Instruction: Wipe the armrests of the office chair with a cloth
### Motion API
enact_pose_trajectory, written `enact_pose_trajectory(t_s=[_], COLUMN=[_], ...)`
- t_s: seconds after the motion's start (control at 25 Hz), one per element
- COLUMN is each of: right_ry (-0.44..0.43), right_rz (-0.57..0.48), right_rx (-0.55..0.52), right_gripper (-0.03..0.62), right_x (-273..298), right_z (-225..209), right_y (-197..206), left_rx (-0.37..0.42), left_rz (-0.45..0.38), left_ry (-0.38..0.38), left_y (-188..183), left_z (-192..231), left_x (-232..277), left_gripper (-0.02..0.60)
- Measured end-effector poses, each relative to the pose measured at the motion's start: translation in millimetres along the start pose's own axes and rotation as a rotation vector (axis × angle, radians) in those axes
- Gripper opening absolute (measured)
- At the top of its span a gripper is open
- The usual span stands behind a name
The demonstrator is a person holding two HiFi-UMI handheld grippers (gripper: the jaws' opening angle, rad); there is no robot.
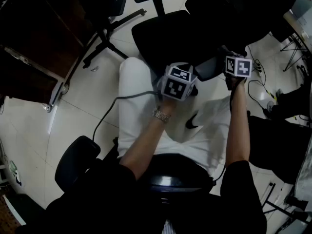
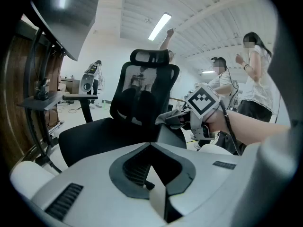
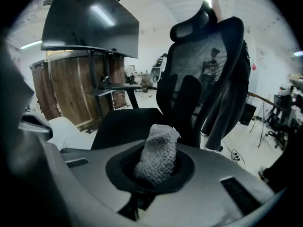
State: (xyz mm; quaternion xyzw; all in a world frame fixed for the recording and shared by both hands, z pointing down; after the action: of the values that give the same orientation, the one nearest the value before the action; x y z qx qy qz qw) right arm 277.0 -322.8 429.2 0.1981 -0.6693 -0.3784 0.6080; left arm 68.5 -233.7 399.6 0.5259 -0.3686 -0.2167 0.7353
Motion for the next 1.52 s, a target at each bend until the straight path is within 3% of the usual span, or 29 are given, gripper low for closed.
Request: enact_pose_trajectory(t_s=[0.56, 0.72, 0.84, 0.96, 1.12, 1.28, 1.4, 1.52], right_ry=[-0.380, -0.525, -0.571, -0.479, -0.208, 0.011, 0.066, 0.082], right_rz=[-0.037, 0.001, -0.077, -0.199, -0.277, -0.177, -0.071, -0.071], right_rx=[-0.256, -0.317, -0.329, -0.223, -0.063, 0.024, 0.030, -0.001], right_gripper=[0.028, 0.026, 0.027, 0.026, 0.026, 0.027, 0.027, 0.028], right_x=[-54.4, -71.5, -83.7, -86.3, -71.3, -36.5, -10.4, -6.8], right_z=[146.2, 168.0, 157.4, 111.1, 24.8, -37.2, -50.9, -38.0], right_y=[36.1, 53.0, 47.1, 17.9, -14.5, -16.0, 0.8, 13.0], left_rx=[0.002, 0.004, 0.005, 0.010, 0.011, 0.014, 0.016, 0.013], left_rz=[-0.015, -0.020, -0.021, -0.020, -0.021, -0.017, -0.014, -0.010], left_ry=[0.000, -0.001, -0.001, 0.001, 0.004, 0.007, 0.002, -0.004], left_y=[-5.7, -7.4, -7.4, -7.7, -6.7, -6.7, -6.9, -5.2], left_z=[-1.0, 0.2, -1.7, -2.6, -5.6, -7.4, -5.7, -3.6], left_x=[-7.1, -8.8, -9.4, -9.6, -10.2, -10.3, -10.1, -10.2], left_gripper=[-0.008, -0.007, -0.006, -0.006, -0.006, -0.006, -0.006, -0.006])
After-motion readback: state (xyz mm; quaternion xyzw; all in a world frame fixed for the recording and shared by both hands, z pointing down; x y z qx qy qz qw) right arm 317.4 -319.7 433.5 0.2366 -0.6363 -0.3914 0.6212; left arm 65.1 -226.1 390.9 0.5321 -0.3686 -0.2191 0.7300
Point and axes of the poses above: the fingertips, and each gripper's own axes: x forward along the fingers, z to its left, y out of its underside, the point moved 5 cm from there along -x, backward along the fingers, and after that the axes turned 1 degree about x, right-handed, at the moved point
